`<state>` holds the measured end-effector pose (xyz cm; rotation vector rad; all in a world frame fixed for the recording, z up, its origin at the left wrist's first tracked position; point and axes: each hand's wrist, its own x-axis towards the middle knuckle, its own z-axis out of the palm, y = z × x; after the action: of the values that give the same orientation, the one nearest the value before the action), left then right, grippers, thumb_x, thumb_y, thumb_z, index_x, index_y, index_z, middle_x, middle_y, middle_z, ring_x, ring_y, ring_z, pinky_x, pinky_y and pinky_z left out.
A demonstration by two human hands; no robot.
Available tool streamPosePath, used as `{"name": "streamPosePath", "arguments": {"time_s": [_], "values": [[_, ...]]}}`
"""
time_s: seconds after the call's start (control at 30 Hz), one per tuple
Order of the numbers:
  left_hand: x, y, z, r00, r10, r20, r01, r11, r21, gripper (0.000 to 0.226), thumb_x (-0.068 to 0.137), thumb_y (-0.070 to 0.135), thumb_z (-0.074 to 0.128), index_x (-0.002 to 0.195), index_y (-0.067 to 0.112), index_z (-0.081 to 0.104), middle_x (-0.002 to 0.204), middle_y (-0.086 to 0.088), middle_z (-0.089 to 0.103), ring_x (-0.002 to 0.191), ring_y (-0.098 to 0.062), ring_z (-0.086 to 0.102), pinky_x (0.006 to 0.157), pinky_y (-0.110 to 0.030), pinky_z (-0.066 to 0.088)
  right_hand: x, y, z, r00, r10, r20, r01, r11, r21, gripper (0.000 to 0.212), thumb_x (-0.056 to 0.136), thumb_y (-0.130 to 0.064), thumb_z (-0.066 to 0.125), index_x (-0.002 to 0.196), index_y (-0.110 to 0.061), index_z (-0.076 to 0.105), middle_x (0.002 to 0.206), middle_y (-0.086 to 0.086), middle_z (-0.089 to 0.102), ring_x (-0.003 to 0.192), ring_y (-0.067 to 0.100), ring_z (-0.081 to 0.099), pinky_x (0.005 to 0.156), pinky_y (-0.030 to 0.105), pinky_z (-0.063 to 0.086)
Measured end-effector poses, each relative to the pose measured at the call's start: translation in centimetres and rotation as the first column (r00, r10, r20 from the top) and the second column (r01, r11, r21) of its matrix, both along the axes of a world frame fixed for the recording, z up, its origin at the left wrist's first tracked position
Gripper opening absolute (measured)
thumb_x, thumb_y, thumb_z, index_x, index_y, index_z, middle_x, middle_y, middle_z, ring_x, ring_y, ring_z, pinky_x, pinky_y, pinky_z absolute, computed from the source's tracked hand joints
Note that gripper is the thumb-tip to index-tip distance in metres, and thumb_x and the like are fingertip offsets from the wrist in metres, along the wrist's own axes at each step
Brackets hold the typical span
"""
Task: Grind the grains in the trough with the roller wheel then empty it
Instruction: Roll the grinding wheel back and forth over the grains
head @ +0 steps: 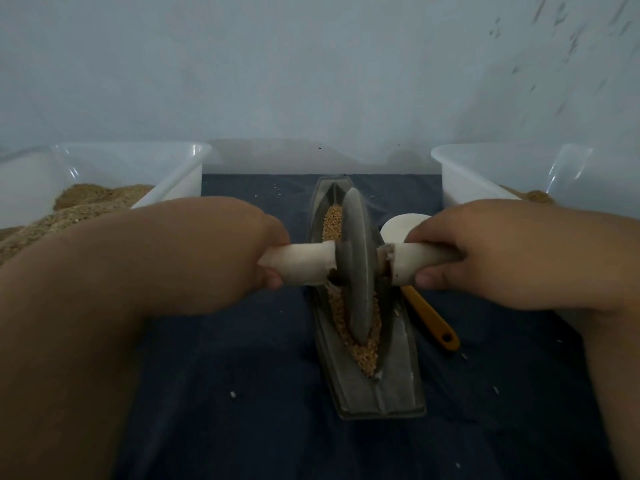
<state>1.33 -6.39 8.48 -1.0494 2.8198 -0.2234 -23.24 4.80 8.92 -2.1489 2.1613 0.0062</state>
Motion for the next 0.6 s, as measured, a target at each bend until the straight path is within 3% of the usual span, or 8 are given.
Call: {"name": "streamPosePath", "arguments": {"time_s": [0.13,0.23,0.33,0.43,0.53,0.6], "values": [[-1.0,-1.7,-1.2,0.997,0.045,-0.065,-0.046,0.999,-0.018,0.017,0.092,0.045,0.053,0.107,0.037,0.054,0.099,0.01,0.059,0.09,-0.012,0.056,0.081,-0.034,0.047,-0.4,-1.9,-1.8,0.999,0.006,0.044,0.001,0.988,-0.154,0.014,0.088,-0.045,0.061,0.1,-0.038,0.062,0.087,-0.011,0.061,0.079,0.005,0.055,0.068,0.029,0.043],[-2.3,-3.6,-3.1,0.951,0.05,-0.306,-0.087,0.99,-0.107,0.013,0.093,0.035,0.054,0.106,0.032,0.055,0.099,0.005,0.057,0.093,-0.021,0.058,0.084,-0.042,0.049,-1.0,-4.5,-4.0,0.998,-0.067,0.02,0.07,0.952,-0.299,0.016,0.091,-0.036,0.061,0.105,-0.029,0.064,0.088,-0.003,0.06,0.083,0.017,0.056,0.074,0.036,0.046],[-3.4,-4.3,-4.6,0.89,0.029,-0.456,-0.147,0.963,-0.226,0.032,0.095,0.028,0.052,0.126,0.025,0.053,0.119,-0.002,0.059,0.11,-0.028,0.054,0.103,-0.043,0.036,-1.5,-6.3,-5.7,0.992,-0.129,0.011,0.119,0.879,-0.461,0.022,0.091,-0.033,0.06,0.113,-0.03,0.061,0.097,0.001,0.061,0.091,0.024,0.056,0.079,0.041,0.048],[-3.7,-4.6,-5.1,0.887,0.037,-0.459,-0.169,0.953,-0.251,0.036,0.095,0.028,0.052,0.131,0.023,0.051,0.124,-0.003,0.058,0.113,-0.026,0.053,0.107,-0.043,0.031,-1.3,-6.6,-6.2,0.988,-0.154,0.002,0.13,0.825,-0.549,0.038,0.089,-0.034,0.065,0.126,-0.028,0.059,0.113,0.004,0.064,0.103,0.03,0.056,0.085,0.046,0.048],[-2.9,-4.1,-3.9,0.921,0.079,-0.382,-0.156,0.972,-0.174,0.029,0.092,0.037,0.057,0.119,0.028,0.056,0.11,-0.001,0.059,0.1,-0.024,0.057,0.088,-0.042,0.047,-1.1,-5.8,-5.5,0.992,-0.122,-0.028,0.089,0.846,-0.526,0.036,0.085,-0.038,0.068,0.12,-0.032,0.062,0.106,0.0,0.063,0.099,0.027,0.056,0.081,0.041,0.048],[-2.1,-3.4,-2.7,0.953,0.093,-0.287,-0.133,0.984,-0.121,0.027,0.089,0.044,0.059,0.114,0.031,0.057,0.104,0.003,0.059,0.095,-0.02,0.058,0.083,-0.039,0.049,-0.8,-4.6,-4.3,0.997,-0.074,-0.035,0.051,0.896,-0.44,0.029,0.083,-0.042,0.068,0.111,-0.037,0.062,0.097,-0.006,0.06,0.093,0.021,0.056,0.078,0.039,0.048]]}}
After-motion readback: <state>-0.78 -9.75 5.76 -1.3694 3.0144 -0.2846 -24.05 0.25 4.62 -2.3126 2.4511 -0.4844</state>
